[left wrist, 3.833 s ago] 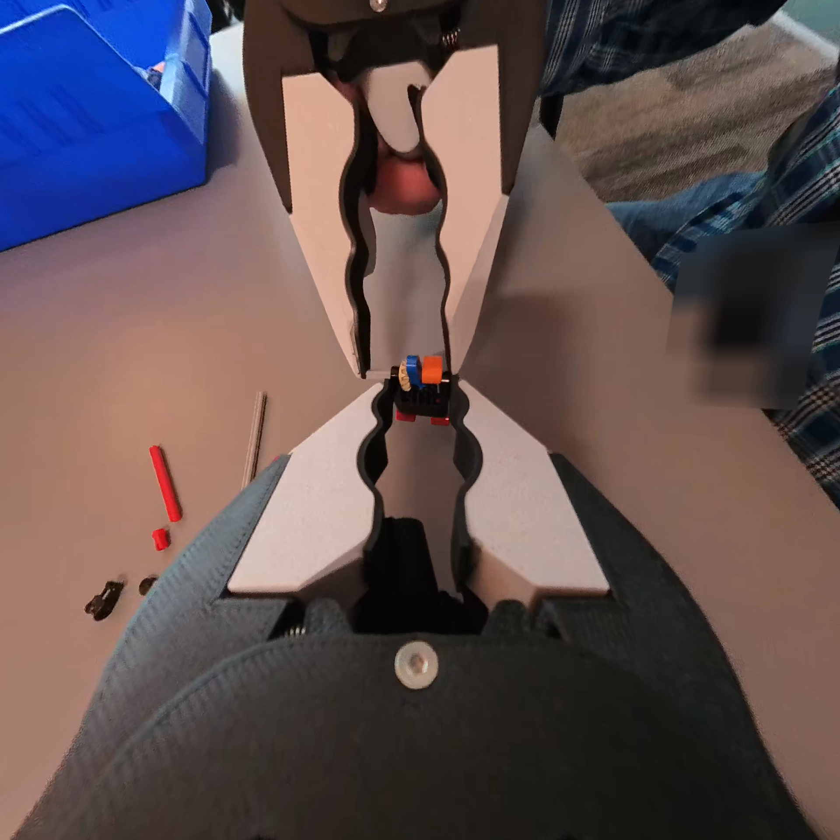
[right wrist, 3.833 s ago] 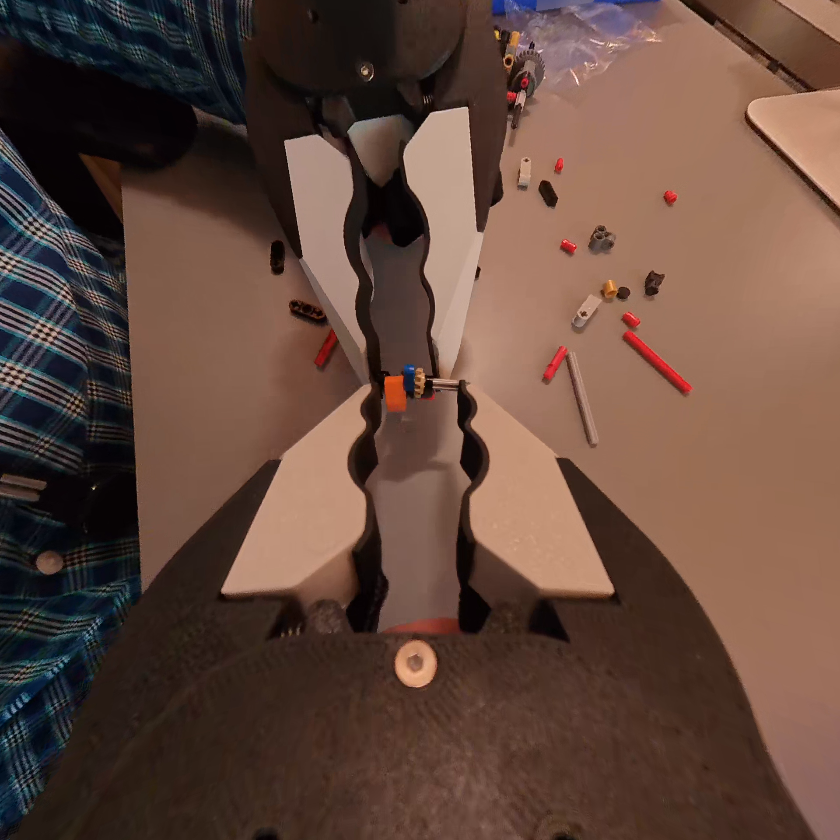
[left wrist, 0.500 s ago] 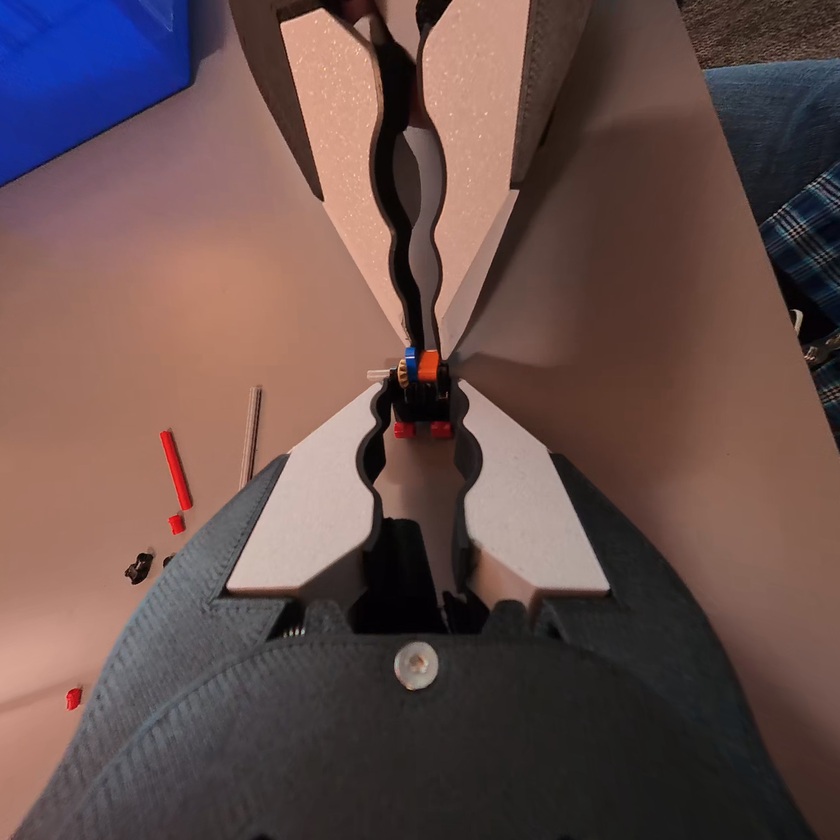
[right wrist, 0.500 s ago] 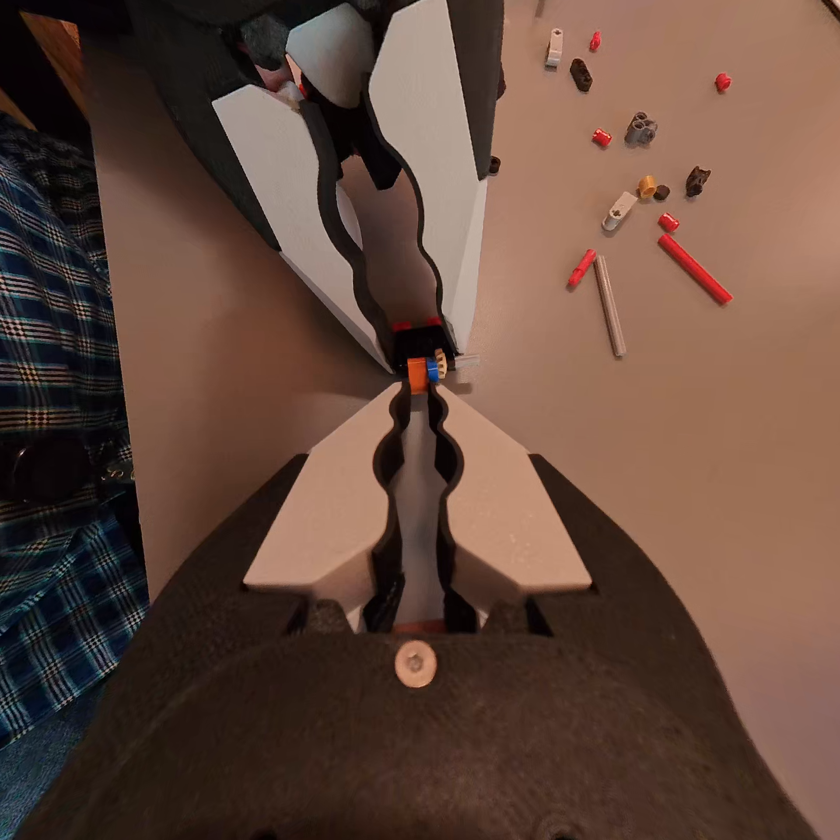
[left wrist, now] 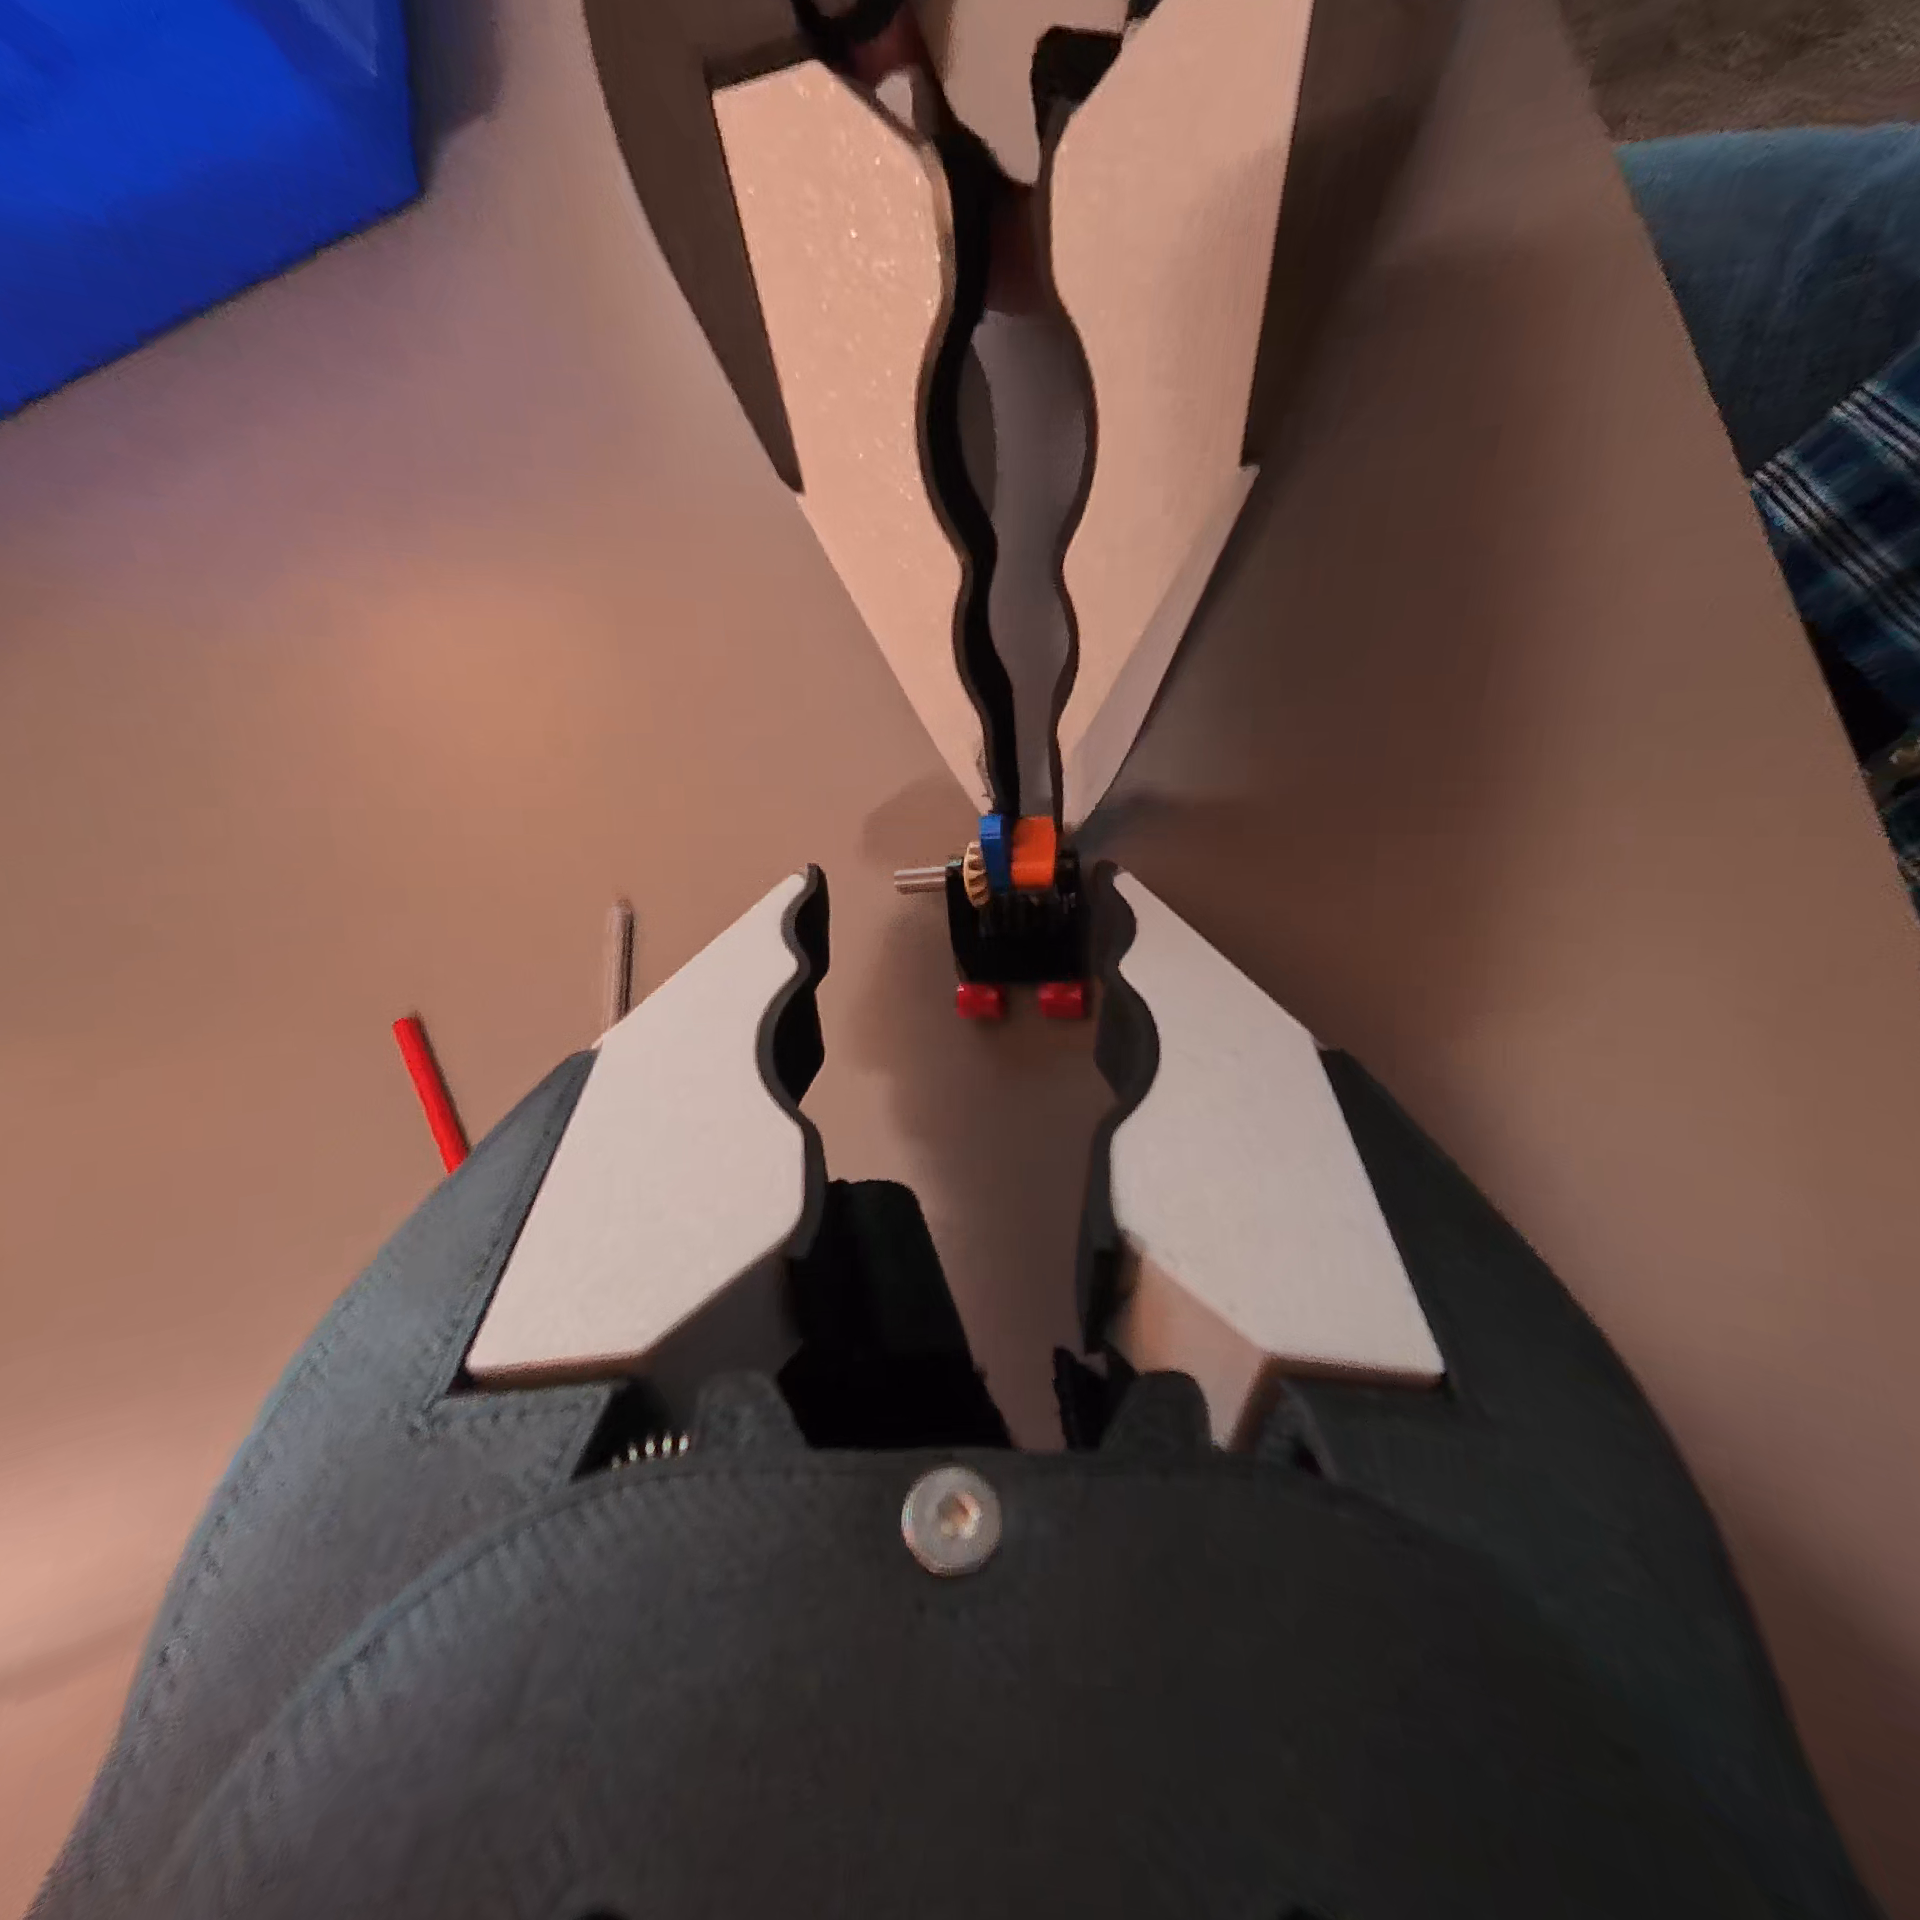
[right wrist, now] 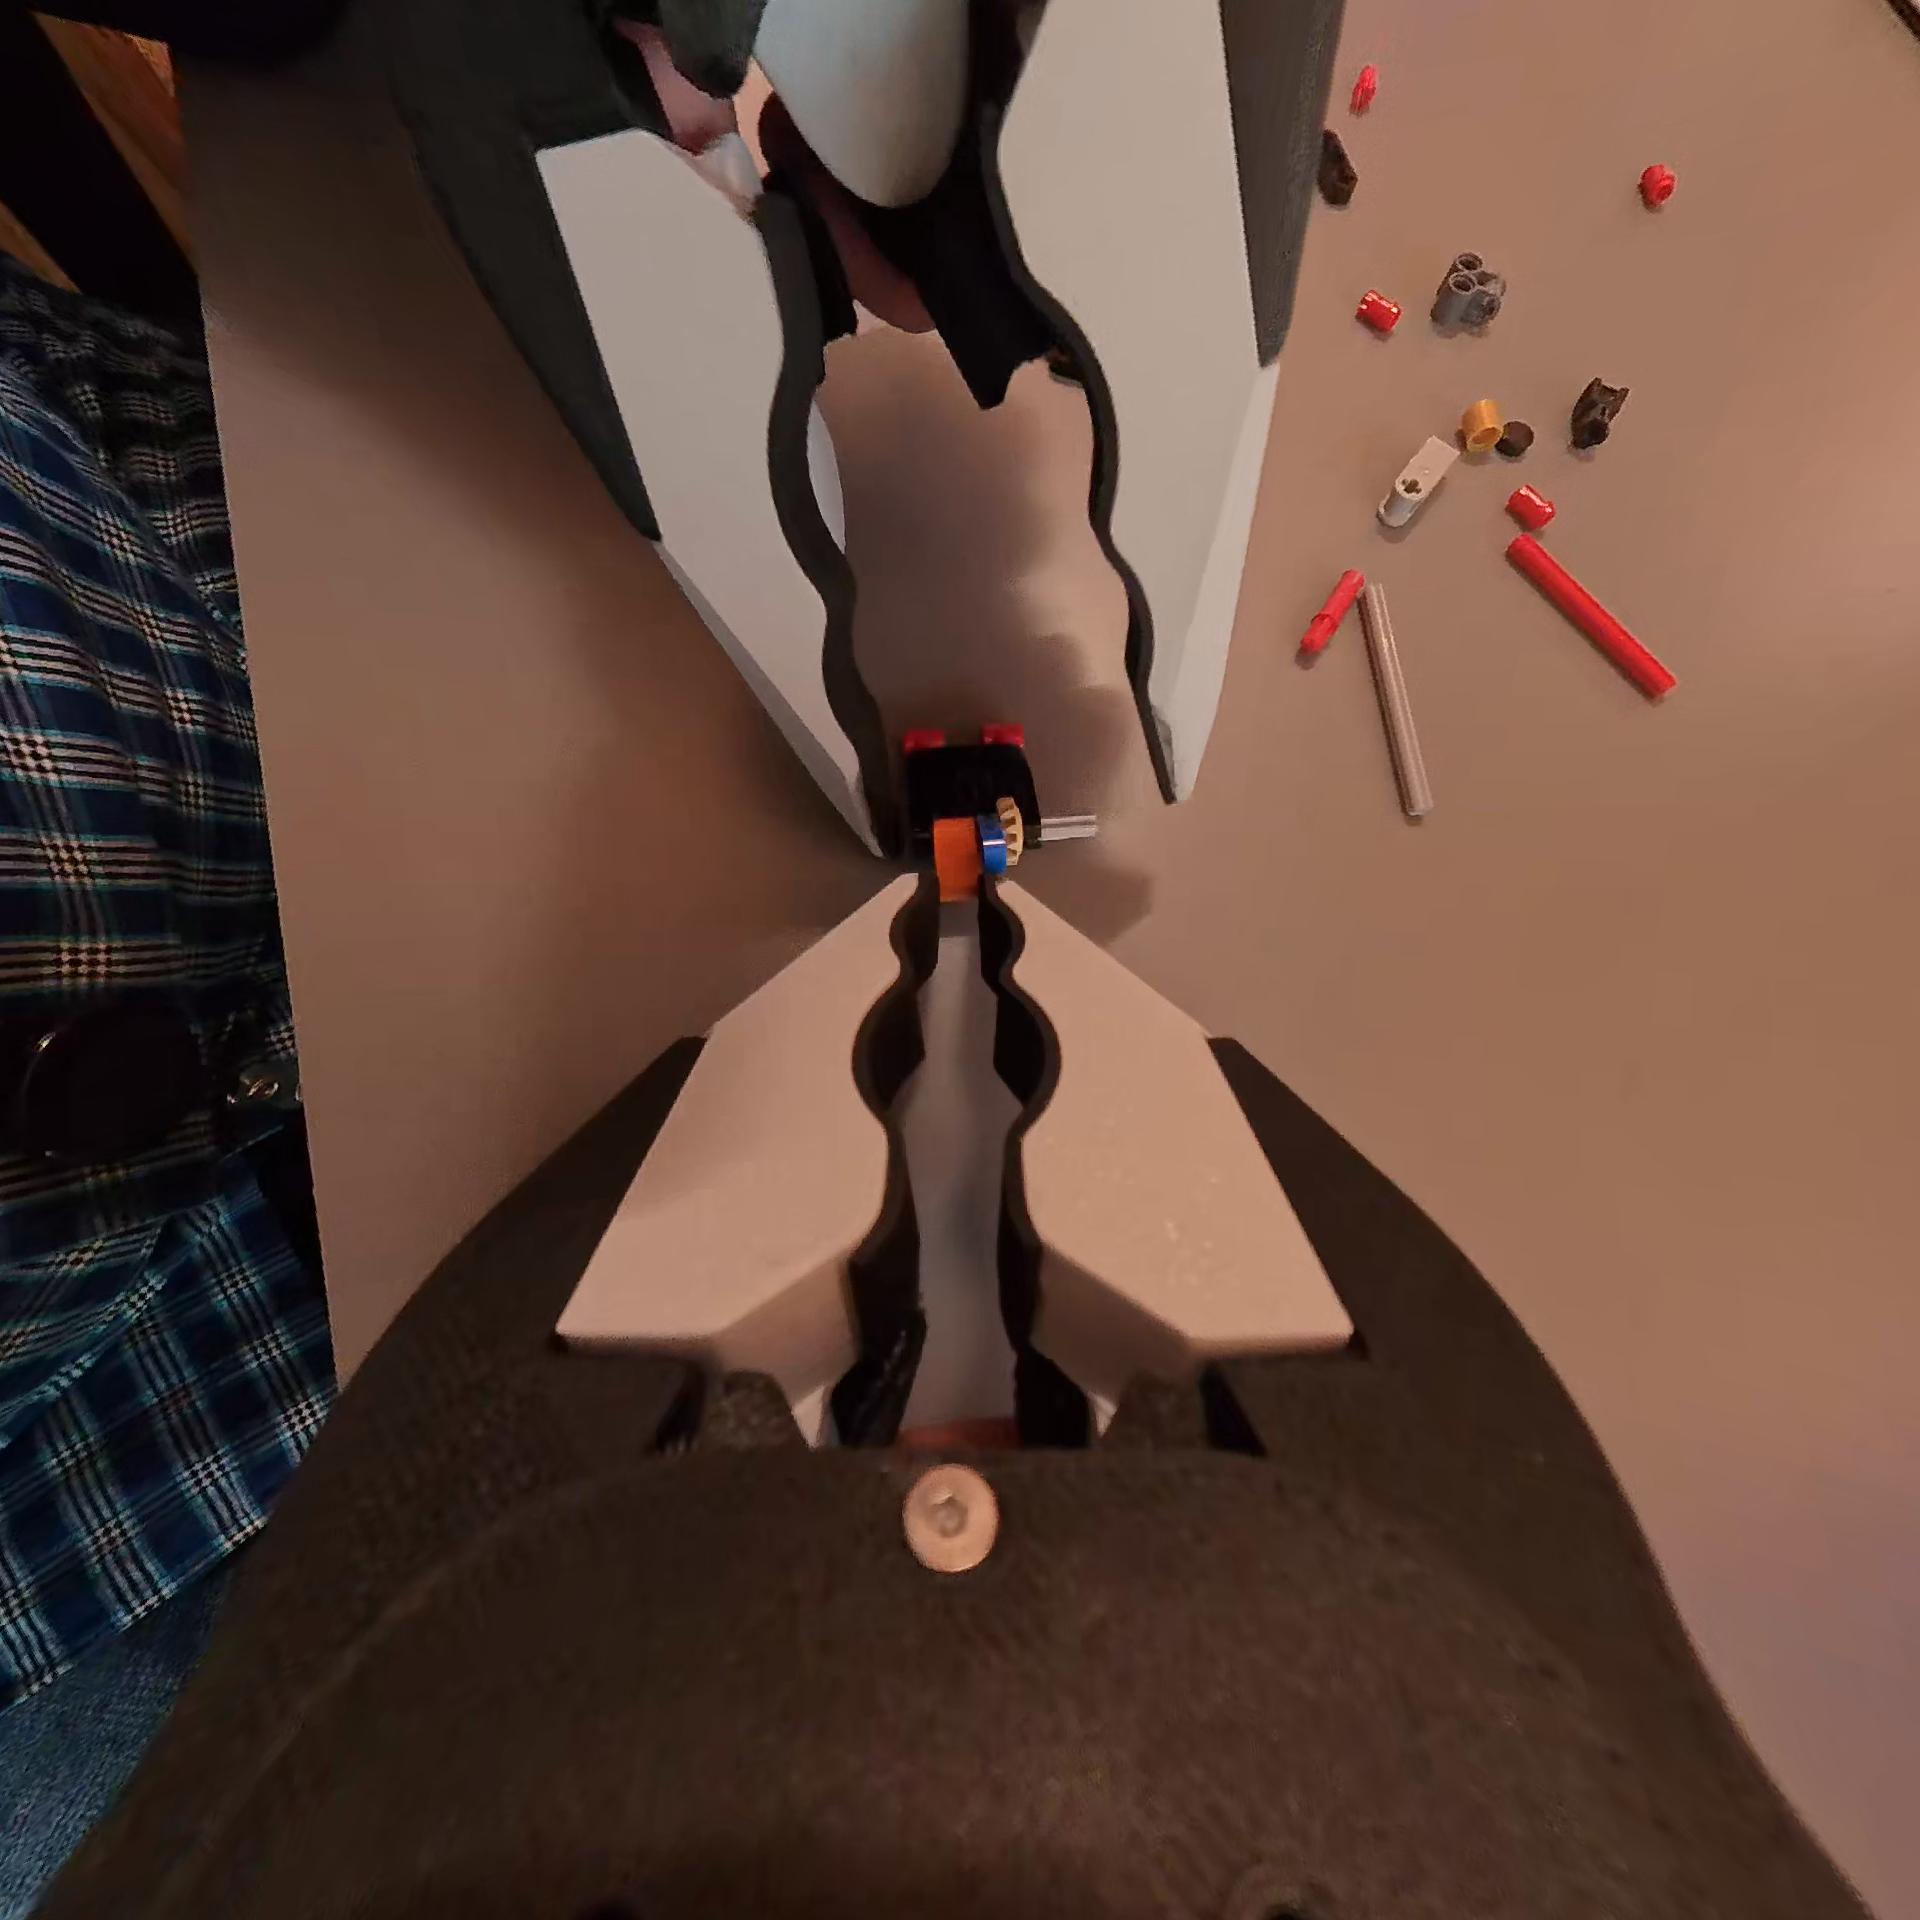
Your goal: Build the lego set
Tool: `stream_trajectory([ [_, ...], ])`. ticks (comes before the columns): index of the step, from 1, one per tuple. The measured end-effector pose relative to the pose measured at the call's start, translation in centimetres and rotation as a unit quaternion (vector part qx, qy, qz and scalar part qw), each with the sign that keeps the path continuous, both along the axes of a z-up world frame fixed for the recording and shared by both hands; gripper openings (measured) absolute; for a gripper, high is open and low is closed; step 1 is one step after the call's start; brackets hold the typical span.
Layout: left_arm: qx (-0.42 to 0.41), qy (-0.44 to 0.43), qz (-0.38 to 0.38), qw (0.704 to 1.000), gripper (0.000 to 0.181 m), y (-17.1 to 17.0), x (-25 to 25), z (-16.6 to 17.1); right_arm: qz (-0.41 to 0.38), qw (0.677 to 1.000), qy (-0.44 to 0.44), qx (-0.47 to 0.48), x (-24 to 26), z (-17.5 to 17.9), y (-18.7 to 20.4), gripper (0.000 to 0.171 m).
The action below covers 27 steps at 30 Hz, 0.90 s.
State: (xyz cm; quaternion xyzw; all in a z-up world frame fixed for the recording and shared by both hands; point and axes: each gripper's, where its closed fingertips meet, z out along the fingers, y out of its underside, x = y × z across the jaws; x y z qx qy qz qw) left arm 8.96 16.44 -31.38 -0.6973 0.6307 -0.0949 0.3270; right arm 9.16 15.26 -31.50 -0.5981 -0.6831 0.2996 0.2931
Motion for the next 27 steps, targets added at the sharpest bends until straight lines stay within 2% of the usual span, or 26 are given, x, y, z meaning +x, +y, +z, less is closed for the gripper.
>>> stream_trajectory([
  [3, -0.023, -0.004, -0.008, 1.0, 0.049, 0.02, 0.14, -0.19, 0.0, 1.0, 0.0, 0.0, -0.03, 0.0, 0.0, 0.004],
  [8, -0.047, -0.013, -0.012, 0.999, 0.035, -0.39, 0.26, -0.47, 0.0, 1.0, -0.001, 0.001, -0.05, -0.04, 0.04, 0.004],
  [27, 0.007, -0.018, -0.021, 1.0, 0.034, -0.4, 0.23, -0.31, -0.001, 1.0, -0.001, -0.005, -0.03, 0.0, -0.01, 0.004],
])
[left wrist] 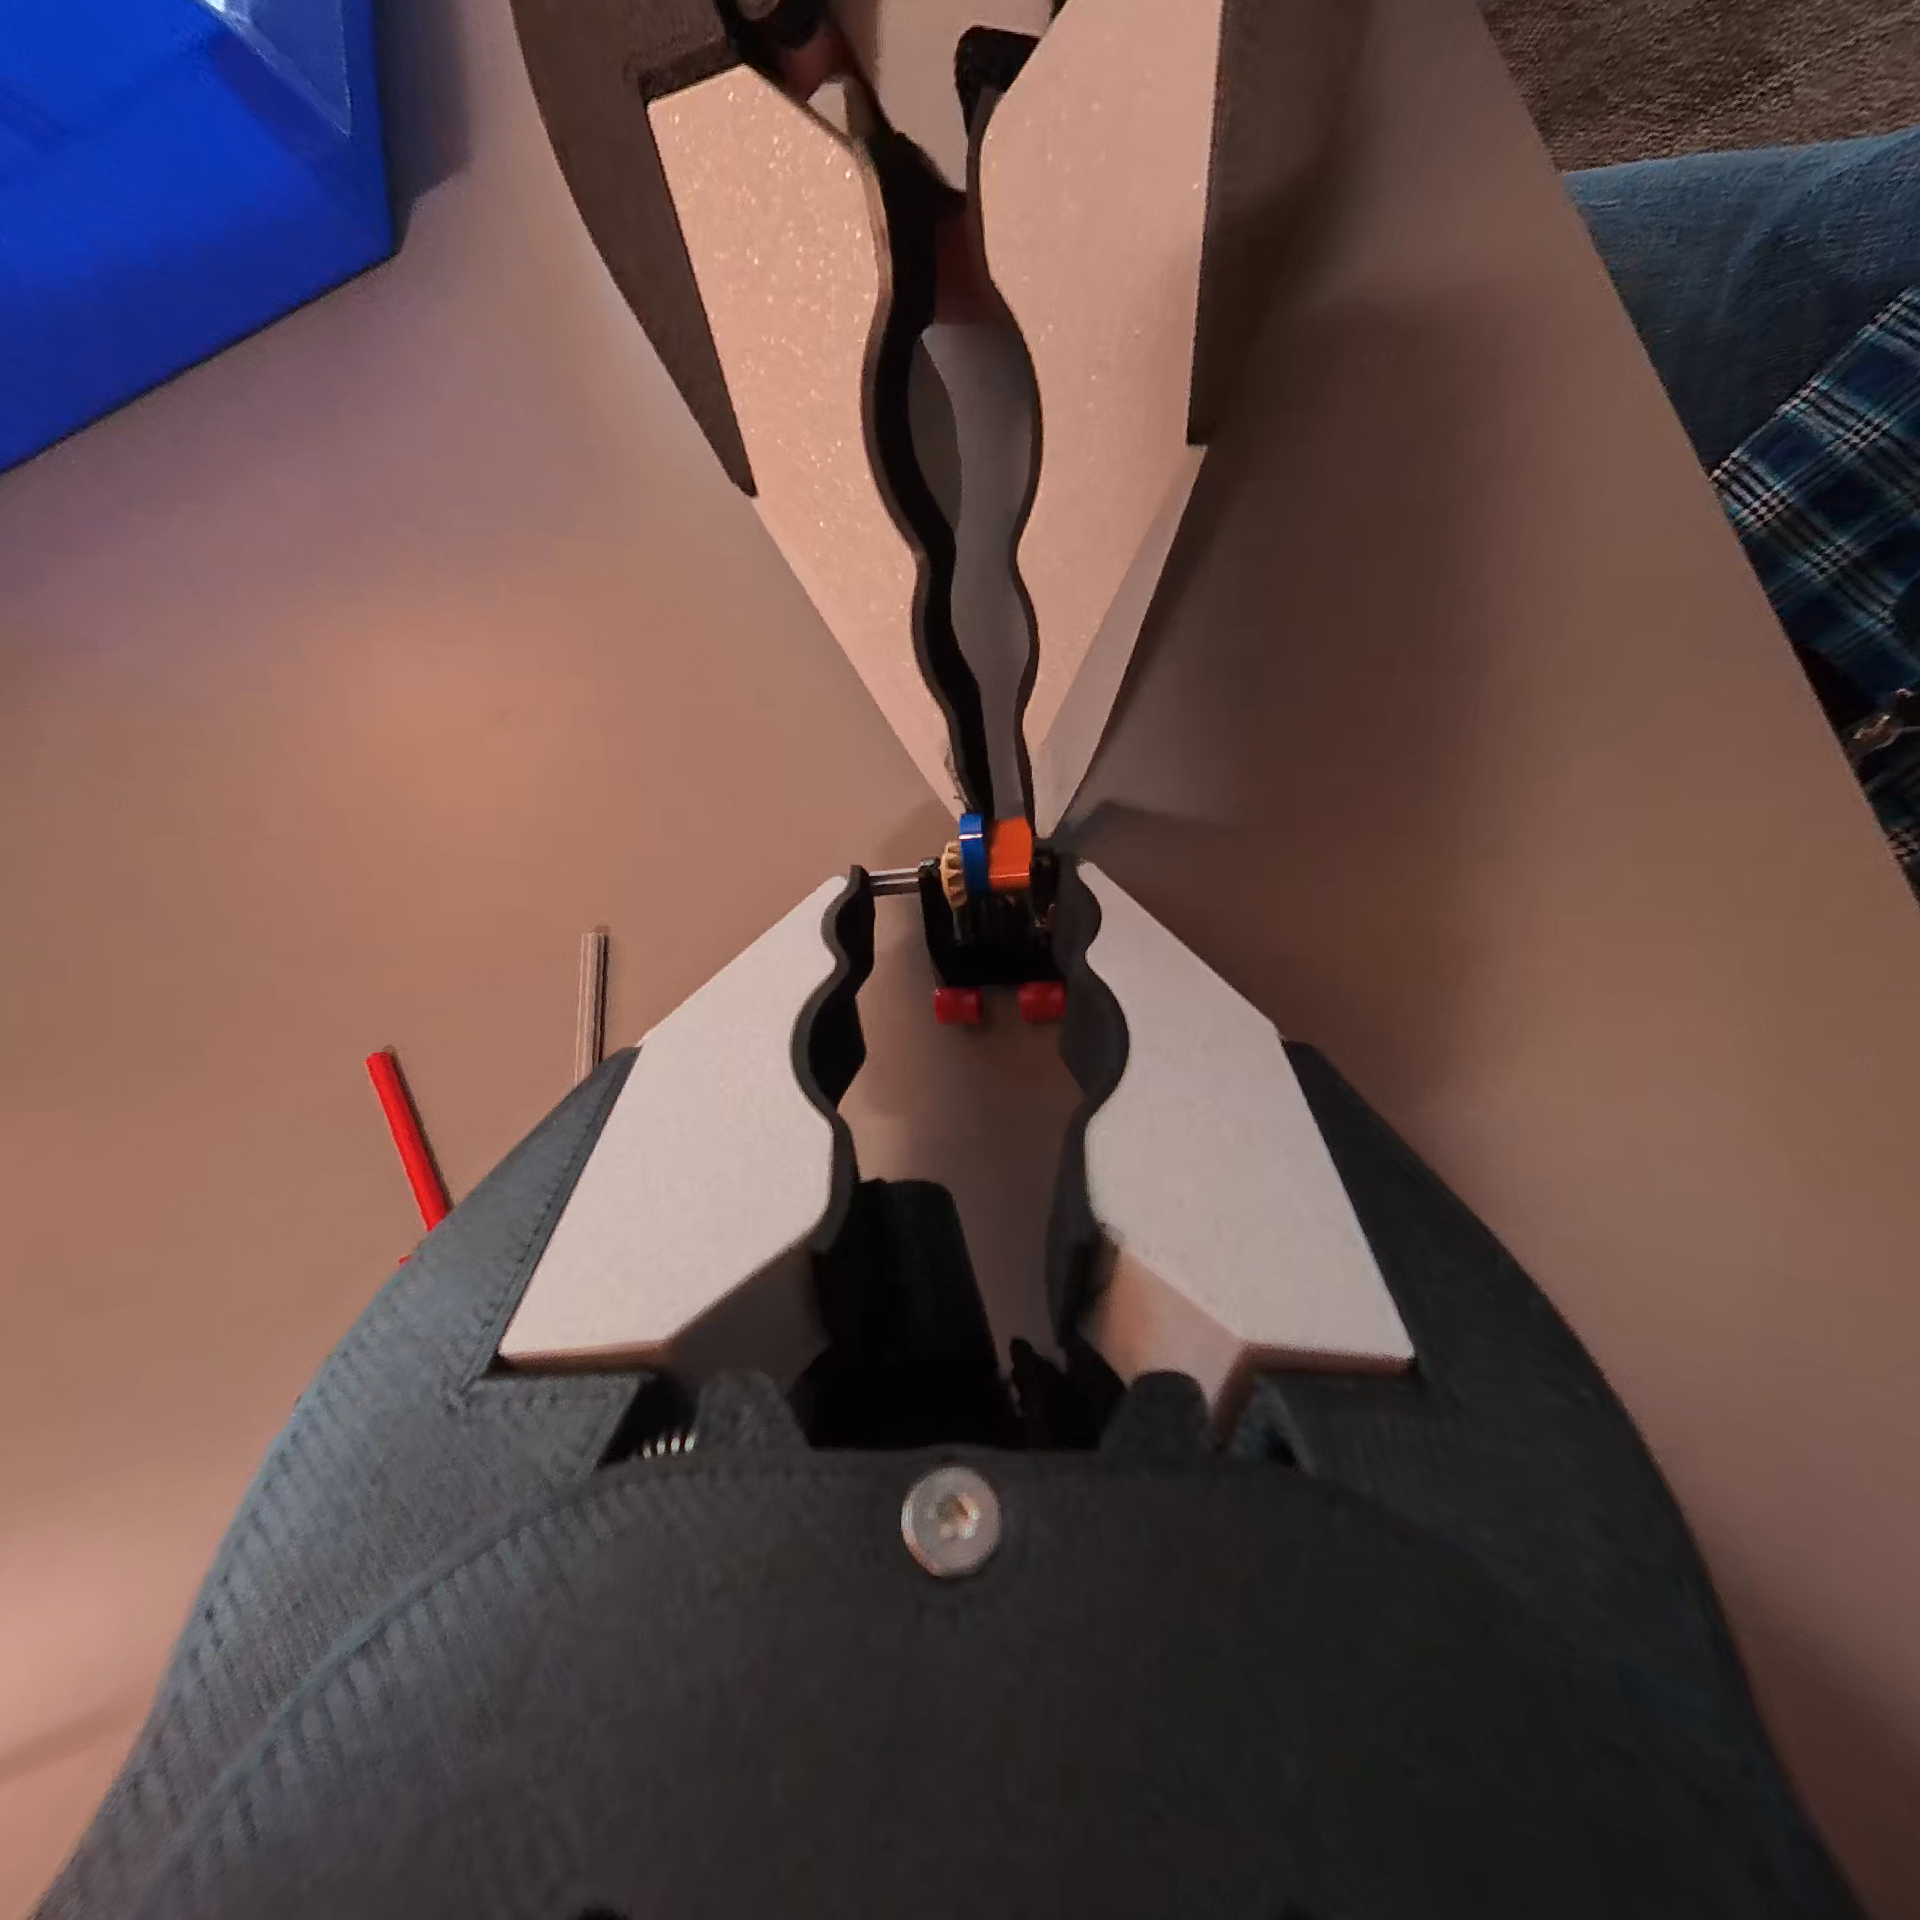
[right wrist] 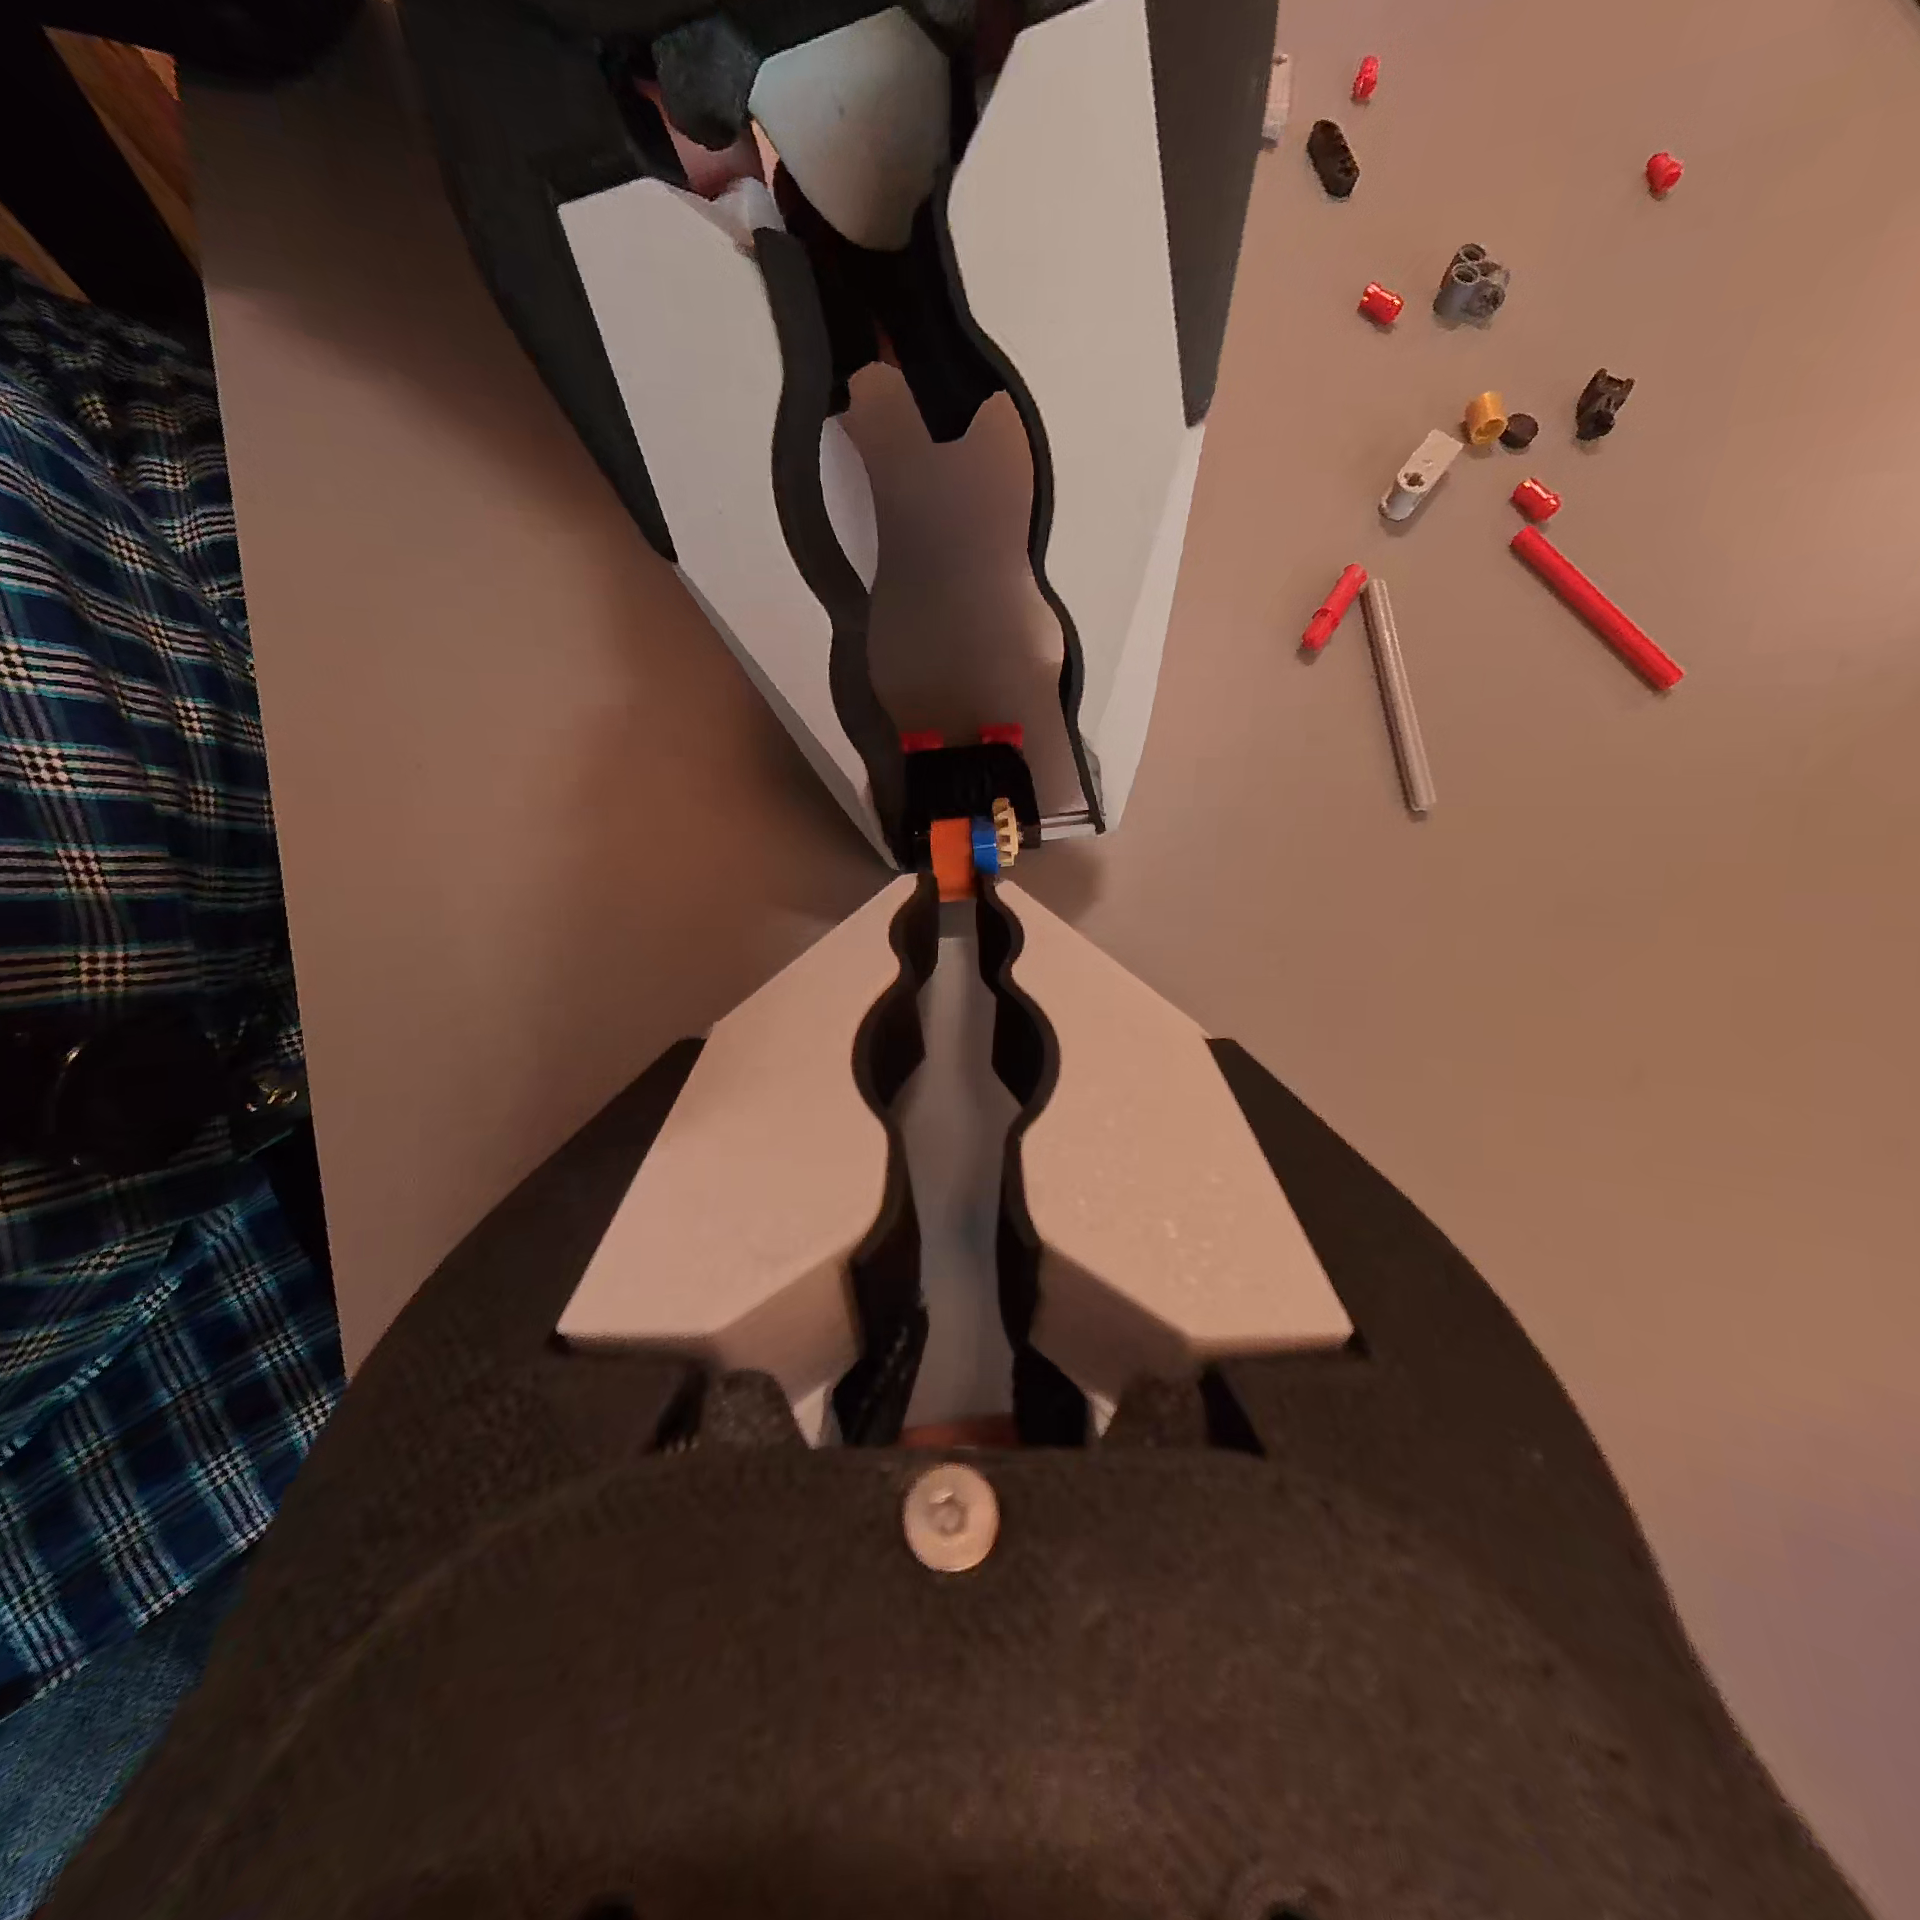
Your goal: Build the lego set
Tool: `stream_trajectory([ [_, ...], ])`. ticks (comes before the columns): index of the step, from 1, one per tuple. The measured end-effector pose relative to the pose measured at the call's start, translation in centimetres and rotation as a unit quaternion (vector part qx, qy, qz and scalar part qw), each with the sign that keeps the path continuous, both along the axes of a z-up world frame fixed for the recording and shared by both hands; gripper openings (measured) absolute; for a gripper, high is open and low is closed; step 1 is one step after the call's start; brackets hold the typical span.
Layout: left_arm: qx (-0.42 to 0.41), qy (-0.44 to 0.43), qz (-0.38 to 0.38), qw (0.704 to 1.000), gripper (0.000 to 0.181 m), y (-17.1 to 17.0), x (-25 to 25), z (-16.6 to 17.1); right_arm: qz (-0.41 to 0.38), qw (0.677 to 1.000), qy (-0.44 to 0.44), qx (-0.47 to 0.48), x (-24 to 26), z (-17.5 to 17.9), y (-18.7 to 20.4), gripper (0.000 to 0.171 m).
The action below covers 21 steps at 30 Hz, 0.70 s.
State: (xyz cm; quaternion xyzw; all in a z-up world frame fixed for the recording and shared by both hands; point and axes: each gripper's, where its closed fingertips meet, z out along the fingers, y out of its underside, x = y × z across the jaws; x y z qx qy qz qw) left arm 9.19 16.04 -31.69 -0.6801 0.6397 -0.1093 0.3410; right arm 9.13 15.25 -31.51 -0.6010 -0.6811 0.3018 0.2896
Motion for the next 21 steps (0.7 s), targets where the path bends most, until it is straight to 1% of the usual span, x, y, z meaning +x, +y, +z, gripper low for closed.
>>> stream_trajectory([
  [8, 0.031, 0.012, -0.015, 0.999, 0.033, -0.04, 0.04, 0.11, 0.0, 1.0, 0.0, 0.002, 0.03, 0.02, -0.02, 0.004],
  [16, -0.016, -0.018, -0.027, 0.999, 0.034, -0.11, 0.19, -0.06, 0.001, 1.0, -0.003, 0.005, 0.09, -0.07, -0.07, 0.004],
  [19, -0.015, -0.029, -0.033, 0.999, 0.033, 0.0, 0.22, -0.07, -0.002, 1.0, -0.004, 0.003, 0.1, -0.09, 0.05, 0.004],
  [21, 0.005, -0.028, -0.034, 0.999, 0.033, 0.09, 0.25, 0.01, -0.005, 1.0, -0.003, 0.005, 0.12, -0.06, 0.14, 0.004],
])
